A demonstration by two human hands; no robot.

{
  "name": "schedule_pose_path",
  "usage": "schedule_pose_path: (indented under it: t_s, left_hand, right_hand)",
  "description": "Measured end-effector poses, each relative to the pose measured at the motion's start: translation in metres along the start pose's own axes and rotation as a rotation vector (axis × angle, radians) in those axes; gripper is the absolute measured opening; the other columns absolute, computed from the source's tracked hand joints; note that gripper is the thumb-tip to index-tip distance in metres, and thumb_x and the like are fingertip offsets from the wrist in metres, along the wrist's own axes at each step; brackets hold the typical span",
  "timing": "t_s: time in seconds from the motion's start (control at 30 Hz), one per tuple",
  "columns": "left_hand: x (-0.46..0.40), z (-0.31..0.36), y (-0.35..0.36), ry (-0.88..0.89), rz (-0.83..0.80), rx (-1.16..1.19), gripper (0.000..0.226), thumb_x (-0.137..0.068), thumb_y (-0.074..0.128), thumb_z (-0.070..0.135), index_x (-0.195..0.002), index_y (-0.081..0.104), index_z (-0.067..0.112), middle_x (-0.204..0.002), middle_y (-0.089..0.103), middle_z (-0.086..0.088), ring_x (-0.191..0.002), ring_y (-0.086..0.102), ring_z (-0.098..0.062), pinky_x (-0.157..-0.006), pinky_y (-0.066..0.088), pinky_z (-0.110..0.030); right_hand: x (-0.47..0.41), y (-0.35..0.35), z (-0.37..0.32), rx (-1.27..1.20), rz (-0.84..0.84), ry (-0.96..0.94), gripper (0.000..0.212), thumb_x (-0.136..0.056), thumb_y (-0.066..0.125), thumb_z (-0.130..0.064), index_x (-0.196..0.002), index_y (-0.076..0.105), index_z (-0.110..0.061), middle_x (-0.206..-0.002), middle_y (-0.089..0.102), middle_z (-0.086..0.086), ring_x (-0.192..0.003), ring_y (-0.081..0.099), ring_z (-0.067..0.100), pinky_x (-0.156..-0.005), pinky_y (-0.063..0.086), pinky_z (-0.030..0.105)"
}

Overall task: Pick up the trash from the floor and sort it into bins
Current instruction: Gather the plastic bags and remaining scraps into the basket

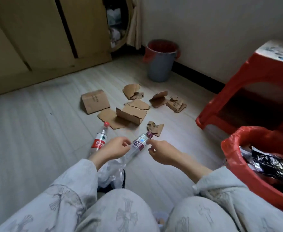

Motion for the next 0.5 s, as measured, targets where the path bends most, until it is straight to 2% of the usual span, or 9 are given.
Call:
schedule_pose_path:
  t_s: [0.1, 0.17, 0.23, 0.3, 0.37, 0.43, 0.5]
  left_hand:
    - [-0.015, -0.04, 0.011, -0.073, -0.006, -0.012, 0.035, -0.09, 0.055, 0.022, -0.124, 0.054, 0.016, -0.129, 0.055, -0.006, -0.115, 0.053, -0.019, -0.095, 0.043, -0.027]
    - [-0.023, -0.066, 0.019, -0.121, 0.008, -0.017, 0.041, -0.088, 0.058, 0.023, -0.127, 0.051, 0.016, -0.13, 0.052, -0.007, -0.117, 0.05, -0.019, -0.094, 0.041, -0.026]
    - [-0.031, -0.094, 0.033, -0.166, -0.002, -0.039, 0.056, -0.082, 0.066, 0.032, -0.132, 0.045, 0.017, -0.134, 0.048, -0.009, -0.122, 0.045, -0.021, -0.099, 0.04, -0.029]
    - [-0.036, -0.121, 0.055, -0.231, -0.08, -0.109, 0.085, -0.073, 0.071, 0.046, -0.142, 0.027, 0.025, -0.148, 0.03, -0.006, -0.135, 0.029, -0.024, -0.108, 0.032, -0.042]
    - [-0.037, -0.139, 0.078, -0.298, -0.176, -0.206, 0.103, -0.067, 0.07, 0.055, -0.146, 0.007, 0.035, -0.155, 0.008, -0.002, -0.141, 0.012, -0.026, -0.109, 0.024, -0.052]
    - [-0.04, -0.152, 0.098, -0.326, -0.189, -0.256, 0.102, -0.068, 0.068, 0.054, -0.145, 0.003, 0.04, -0.155, 0.006, -0.002, -0.141, 0.014, -0.027, -0.105, 0.025, -0.055]
    - [-0.043, -0.16, 0.11, -0.33, -0.116, -0.282, 0.082, -0.076, 0.064, 0.042, -0.141, 0.014, 0.037, -0.147, 0.025, -0.004, -0.132, 0.031, -0.028, -0.1, 0.034, -0.05]
  right_hand:
    - [-0.028, 0.034, -0.005, -0.024, -0.068, -0.004, 0.039, -0.095, 0.036, -0.02, -0.134, 0.044, -0.017, -0.127, 0.057, 0.014, -0.114, 0.053, 0.033, -0.091, 0.045, 0.036]
    - [-0.046, 0.055, -0.008, -0.032, -0.137, -0.026, 0.042, -0.096, 0.038, -0.023, -0.137, 0.04, -0.017, -0.133, 0.054, 0.013, -0.119, 0.051, 0.032, -0.093, 0.042, 0.035]
    - [-0.062, 0.073, -0.008, -0.047, -0.193, -0.037, 0.042, -0.097, 0.04, -0.024, -0.138, 0.039, -0.015, -0.135, 0.051, 0.014, -0.121, 0.049, 0.031, -0.095, 0.041, 0.035]
    - [-0.075, 0.091, -0.004, -0.085, -0.238, -0.013, 0.044, -0.097, 0.042, -0.026, -0.139, 0.038, -0.015, -0.136, 0.051, 0.013, -0.123, 0.049, 0.03, -0.098, 0.041, 0.034]
    - [-0.083, 0.111, 0.002, -0.114, -0.288, 0.009, 0.047, -0.097, 0.043, -0.029, -0.14, 0.037, -0.014, -0.137, 0.05, 0.012, -0.125, 0.047, 0.027, -0.1, 0.039, 0.033]
    - [-0.089, 0.132, 0.007, -0.14, -0.349, 0.025, 0.05, -0.096, 0.045, -0.033, -0.141, 0.035, -0.014, -0.139, 0.048, 0.011, -0.127, 0.046, 0.025, -0.102, 0.038, 0.033]
    - [-0.089, 0.149, 0.01, -0.175, -0.396, 0.044, 0.053, -0.095, 0.047, -0.035, -0.142, 0.033, -0.013, -0.141, 0.045, 0.011, -0.128, 0.044, 0.025, -0.104, 0.035, 0.031]
Point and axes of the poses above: each hand's wrist, its own x-axis away from the middle knuckle, its own y-axis out of the palm, z = x × y, the point moved 2 cm from there along -x, towards the middle knuckle
